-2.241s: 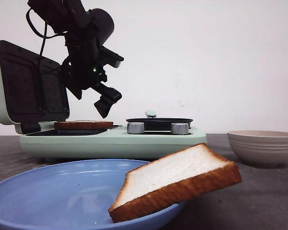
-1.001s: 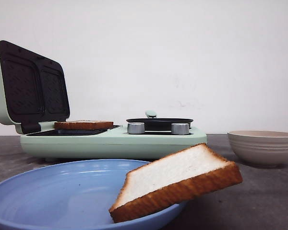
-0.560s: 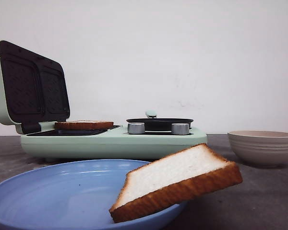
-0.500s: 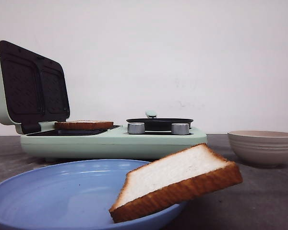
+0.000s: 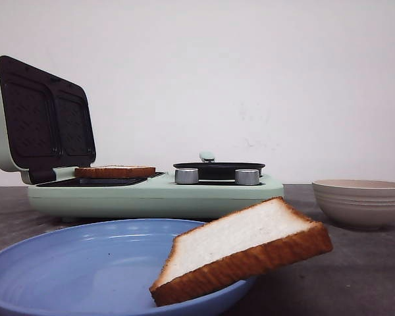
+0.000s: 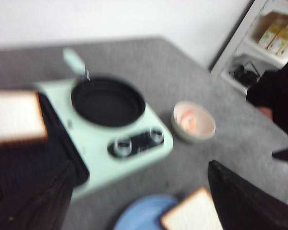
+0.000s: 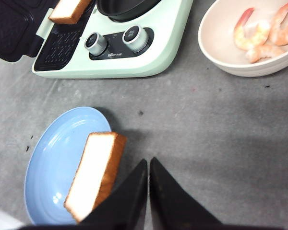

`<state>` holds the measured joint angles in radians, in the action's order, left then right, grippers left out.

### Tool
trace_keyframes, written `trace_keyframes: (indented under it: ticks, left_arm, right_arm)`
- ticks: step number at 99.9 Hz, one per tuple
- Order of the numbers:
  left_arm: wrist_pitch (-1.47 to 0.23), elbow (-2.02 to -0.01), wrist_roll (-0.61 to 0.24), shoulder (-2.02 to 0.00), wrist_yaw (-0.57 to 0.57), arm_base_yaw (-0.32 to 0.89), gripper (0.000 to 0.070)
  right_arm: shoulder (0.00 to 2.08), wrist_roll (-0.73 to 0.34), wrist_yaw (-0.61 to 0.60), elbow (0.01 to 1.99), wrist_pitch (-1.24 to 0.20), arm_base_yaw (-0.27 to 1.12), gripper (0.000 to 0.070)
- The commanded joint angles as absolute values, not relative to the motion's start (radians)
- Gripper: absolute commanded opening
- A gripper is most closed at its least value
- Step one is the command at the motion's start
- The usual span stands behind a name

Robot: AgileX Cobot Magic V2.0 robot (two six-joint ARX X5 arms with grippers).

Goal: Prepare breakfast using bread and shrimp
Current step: 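Lower the right gripper and grasp the remaining bread slice edge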

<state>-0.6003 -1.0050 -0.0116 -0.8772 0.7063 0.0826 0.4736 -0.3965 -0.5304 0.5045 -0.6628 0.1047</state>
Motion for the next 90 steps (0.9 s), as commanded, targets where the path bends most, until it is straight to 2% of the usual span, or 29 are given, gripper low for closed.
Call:
trace_keyframes:
  ticks: [1,20,29,46,50,63,90]
  left_arm:
    - [-0.570,-0.948,-0.030,-0.842,0.707,0.082,0.0469]
    - [-0.477,-0.761,-0.124,-0.690,0.698,0.082,0.0469]
    - [-0.476,-0.702,-0.142,-0.614,0.687,0.082,0.0469]
    - [-0.482,-0.627,-0.154,-0.474,0.636,0.082,0.0469]
    - [-0.483,-0.619,-0.156,-0.447,0.625,0.082,0.0469]
    - [-0.497,-0.608,-0.155,-0.385,0.597,0.083,0.0469]
    - [-0.562,-0.606,-0.139,-0.365,0.590,0.083,0.0469]
  right_arm:
    - [0.489,-0.434,-0.538,0.488,-0.652,0.117,0.0000]
    - [0.538,-0.517,-0.616,0.422,-0.595,0.159,0.0010]
    - [0.559,-0.561,-0.655,0.402,-0.552,0.179,0.0010]
    - [0.627,-0.584,-0.650,0.389,-0.501,0.230,0.0013]
    - [0.650,-0.593,-0.650,0.389,-0.487,0.241,0.0032]
    - [0.734,-0.624,-0.654,0.387,-0.414,0.286,0.0165]
    - [0.933,-0.638,-0.654,0.387,-0.266,0.417,0.0170]
